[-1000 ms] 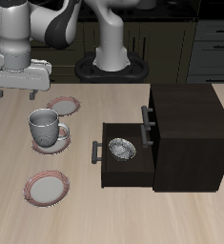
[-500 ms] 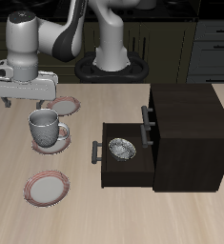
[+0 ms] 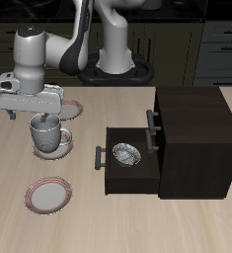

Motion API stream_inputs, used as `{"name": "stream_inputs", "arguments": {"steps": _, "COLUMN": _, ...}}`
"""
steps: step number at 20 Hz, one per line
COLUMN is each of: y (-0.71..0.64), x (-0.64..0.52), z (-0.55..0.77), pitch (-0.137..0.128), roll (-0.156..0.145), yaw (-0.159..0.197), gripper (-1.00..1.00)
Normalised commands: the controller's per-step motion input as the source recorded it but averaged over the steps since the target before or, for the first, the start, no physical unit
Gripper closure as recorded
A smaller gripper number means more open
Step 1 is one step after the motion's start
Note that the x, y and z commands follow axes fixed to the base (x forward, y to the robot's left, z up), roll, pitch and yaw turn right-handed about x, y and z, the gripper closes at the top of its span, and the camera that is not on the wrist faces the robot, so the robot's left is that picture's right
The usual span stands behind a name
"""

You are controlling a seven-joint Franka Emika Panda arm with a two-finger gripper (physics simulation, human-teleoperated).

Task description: Place the porcelain mug that is on the plate onto the nearest plate relative to the robot

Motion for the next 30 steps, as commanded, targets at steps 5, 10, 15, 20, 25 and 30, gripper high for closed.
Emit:
{"name": "stream_inputs", "arguments": {"steps": 5, "y": 0.07, "x": 0.09, "z": -0.48, "pitch": 0.035, "roll": 0.017, "yaw": 0.006, "gripper": -1.0}}
{"name": "stream_inputs", "arguments": {"steps": 10, "y": 0.09, "x": 0.1, "z": -0.49, "pitch": 0.069, "roll": 0.036, "yaw": -0.031, "gripper": 1.0}}
{"name": "stream_inputs", "arguments": {"steps": 15, "y": 0.02, "x": 0.0, "z": -0.08, "pitch": 0.015, "roll": 0.005, "yaw": -0.024, "gripper": 1.0}}
{"name": "stream_inputs", "arguments": {"steps": 20, "y": -0.1, "x": 0.0, "z": 0.12, "pitch": -0.013, "roll": -0.013, "yaw": -0.025, "gripper": 1.0}}
{"name": "stream_inputs", "arguments": {"steps": 25, "y": 0.01, "x": 0.01, "z": 0.2, "pitch": -0.041, "roll": -0.009, "yaw": -0.028, "gripper": 1.0}}
{"name": "stream_inputs", "arguments": {"steps": 30, "y": 0.18, "x": -0.18, "z": 0.38, "pitch": -0.06, "roll": 0.029, "yaw": -0.006, "gripper": 1.0}}
